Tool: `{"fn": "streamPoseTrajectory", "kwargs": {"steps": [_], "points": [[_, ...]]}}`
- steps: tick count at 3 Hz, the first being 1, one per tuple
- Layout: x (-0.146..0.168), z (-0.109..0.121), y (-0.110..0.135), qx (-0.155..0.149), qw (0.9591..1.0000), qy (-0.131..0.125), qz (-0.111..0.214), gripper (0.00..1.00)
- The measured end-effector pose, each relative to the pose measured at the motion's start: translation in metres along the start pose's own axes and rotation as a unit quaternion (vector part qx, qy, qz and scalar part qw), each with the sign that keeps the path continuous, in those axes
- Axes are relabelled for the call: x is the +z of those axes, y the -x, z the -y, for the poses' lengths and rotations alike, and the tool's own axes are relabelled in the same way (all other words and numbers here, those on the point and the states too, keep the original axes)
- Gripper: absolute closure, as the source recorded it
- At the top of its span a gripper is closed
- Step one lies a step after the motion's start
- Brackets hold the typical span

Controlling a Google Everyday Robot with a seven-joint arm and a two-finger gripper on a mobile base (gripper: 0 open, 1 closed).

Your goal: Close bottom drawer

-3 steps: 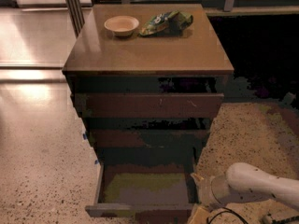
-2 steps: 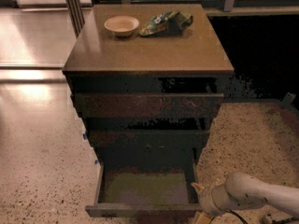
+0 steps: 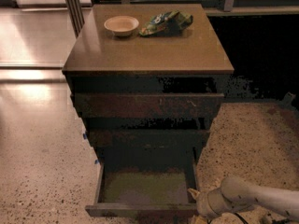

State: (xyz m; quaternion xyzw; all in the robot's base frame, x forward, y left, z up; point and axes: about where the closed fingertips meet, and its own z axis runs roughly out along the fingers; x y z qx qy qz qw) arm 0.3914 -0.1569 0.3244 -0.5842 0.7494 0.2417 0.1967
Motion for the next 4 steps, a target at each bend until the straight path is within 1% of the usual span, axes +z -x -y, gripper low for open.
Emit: {"fn": "streamPoseTrajectory", "kwargs": {"steps": [1, 2, 3, 4], "points": [[0.004, 0.004, 0.011, -0.019, 0.9988, 0.013, 0.042, 0.00], [0.014, 0.009, 0.017, -0.030, 0.9912, 0.037, 0.124, 0.00], [0.022, 0.010, 0.014, -0.027, 0.9781, 0.055, 0.199, 0.00], [0.022, 0.010, 0.014, -0.027, 0.9781, 0.055, 0.199, 0.00]]}}
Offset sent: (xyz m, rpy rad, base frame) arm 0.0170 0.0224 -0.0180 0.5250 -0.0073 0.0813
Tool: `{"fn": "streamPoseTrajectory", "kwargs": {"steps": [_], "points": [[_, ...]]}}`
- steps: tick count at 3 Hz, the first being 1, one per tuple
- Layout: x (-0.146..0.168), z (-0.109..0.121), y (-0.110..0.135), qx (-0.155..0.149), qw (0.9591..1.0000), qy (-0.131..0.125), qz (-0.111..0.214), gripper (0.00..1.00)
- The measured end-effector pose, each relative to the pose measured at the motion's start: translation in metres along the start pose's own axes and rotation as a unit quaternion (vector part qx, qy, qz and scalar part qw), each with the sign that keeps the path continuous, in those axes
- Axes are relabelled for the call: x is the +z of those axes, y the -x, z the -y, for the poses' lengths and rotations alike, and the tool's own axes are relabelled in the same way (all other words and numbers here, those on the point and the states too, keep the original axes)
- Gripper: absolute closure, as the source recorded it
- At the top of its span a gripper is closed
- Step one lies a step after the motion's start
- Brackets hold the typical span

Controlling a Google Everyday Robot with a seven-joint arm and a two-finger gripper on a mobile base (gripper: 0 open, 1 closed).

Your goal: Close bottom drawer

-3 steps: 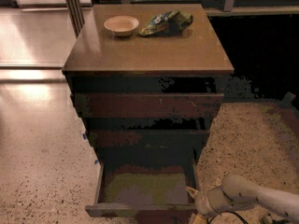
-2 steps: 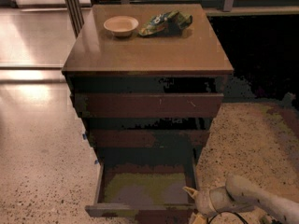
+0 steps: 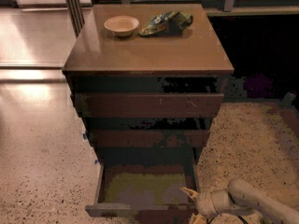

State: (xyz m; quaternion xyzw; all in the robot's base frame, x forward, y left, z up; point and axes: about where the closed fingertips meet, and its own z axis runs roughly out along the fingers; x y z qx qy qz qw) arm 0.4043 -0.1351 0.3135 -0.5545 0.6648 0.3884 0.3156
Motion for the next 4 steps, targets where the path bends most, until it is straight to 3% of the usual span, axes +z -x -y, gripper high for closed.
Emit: {"fn": "streamPoseTrajectory", "kwargs": {"steps": [1, 2, 4], "points": [[0.003, 0.000, 0.000, 0.000, 1.0000, -0.002, -0.006, 0.00], [0.010, 0.001, -0.015, 0.019, 0.9978, -0.017, -0.061, 0.00], [0.017, -0.006, -0.015, 0.022, 0.9968, -0.012, -0.076, 0.00]]}}
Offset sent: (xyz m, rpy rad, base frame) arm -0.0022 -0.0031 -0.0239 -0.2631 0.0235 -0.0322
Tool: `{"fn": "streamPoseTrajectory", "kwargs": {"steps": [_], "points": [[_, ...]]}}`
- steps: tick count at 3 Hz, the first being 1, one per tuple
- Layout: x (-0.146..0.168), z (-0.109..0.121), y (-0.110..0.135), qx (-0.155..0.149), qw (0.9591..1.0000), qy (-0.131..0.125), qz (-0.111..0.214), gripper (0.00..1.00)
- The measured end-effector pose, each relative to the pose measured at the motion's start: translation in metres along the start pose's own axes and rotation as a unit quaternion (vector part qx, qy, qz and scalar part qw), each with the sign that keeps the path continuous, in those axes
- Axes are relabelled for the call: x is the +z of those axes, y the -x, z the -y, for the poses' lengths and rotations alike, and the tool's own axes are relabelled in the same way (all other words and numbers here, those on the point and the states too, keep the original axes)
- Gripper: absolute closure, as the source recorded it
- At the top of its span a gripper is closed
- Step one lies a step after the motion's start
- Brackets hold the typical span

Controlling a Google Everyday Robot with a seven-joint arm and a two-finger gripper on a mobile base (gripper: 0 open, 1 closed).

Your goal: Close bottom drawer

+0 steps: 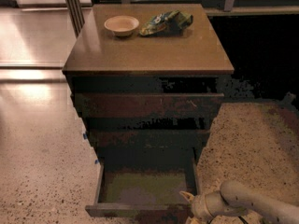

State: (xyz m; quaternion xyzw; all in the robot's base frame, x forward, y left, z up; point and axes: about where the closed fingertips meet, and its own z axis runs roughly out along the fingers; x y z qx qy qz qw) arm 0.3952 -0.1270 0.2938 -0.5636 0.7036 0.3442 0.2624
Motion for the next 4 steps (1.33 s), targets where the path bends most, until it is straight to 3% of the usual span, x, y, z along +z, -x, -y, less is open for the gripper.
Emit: {"fn": "streamPoseTrajectory", "kwargs": {"steps": [1, 2, 3, 4], "points": [[0.011, -0.015, -0.015, 0.022, 0.9997, -0.001, -0.009, 0.14], [0.019, -0.023, -0.028, 0.039, 0.9991, -0.011, -0.010, 0.38], [0.030, -0.023, -0.037, 0.040, 0.9992, -0.008, 0.002, 0.61], [0.043, -0.008, -0.049, 0.026, 0.9995, -0.015, -0.011, 0.84]]}}
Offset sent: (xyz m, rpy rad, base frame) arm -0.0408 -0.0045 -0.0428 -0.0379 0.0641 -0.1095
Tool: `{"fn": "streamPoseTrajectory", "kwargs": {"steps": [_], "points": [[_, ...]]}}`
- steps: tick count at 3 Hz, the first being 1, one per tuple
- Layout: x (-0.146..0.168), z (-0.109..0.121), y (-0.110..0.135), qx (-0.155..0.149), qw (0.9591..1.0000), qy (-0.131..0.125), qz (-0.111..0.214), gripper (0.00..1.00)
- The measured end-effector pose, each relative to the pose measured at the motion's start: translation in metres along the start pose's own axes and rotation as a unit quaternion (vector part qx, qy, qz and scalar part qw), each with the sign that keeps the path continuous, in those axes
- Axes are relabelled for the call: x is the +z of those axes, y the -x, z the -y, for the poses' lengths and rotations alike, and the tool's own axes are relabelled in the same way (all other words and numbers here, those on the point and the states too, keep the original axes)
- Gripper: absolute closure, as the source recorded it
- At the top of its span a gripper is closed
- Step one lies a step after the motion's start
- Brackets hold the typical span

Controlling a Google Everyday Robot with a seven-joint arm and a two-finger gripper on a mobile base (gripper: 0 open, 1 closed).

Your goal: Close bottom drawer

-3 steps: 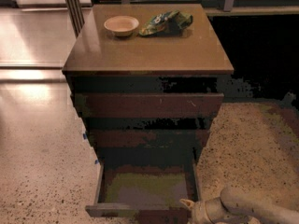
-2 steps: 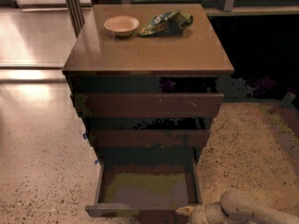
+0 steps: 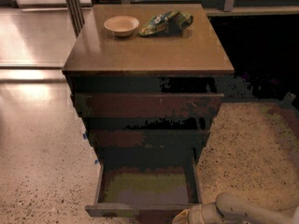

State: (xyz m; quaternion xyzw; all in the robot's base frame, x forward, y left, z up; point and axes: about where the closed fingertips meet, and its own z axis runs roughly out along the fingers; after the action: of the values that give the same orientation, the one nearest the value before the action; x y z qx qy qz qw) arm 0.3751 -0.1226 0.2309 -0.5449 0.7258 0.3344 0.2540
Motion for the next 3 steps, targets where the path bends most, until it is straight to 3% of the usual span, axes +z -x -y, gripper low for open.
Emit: {"fn": "streamPoseTrajectory", "kwargs": {"steps": [1, 2, 3], "points": [[0.006, 0.028, -0.017, 0.002, 0.9998, -0.019, -0.002, 1.00], [0.013, 0.029, -0.019, 0.002, 0.9998, -0.017, -0.001, 1.00], [0.017, 0.041, -0.017, -0.008, 0.9994, -0.033, -0.003, 1.00]]}}
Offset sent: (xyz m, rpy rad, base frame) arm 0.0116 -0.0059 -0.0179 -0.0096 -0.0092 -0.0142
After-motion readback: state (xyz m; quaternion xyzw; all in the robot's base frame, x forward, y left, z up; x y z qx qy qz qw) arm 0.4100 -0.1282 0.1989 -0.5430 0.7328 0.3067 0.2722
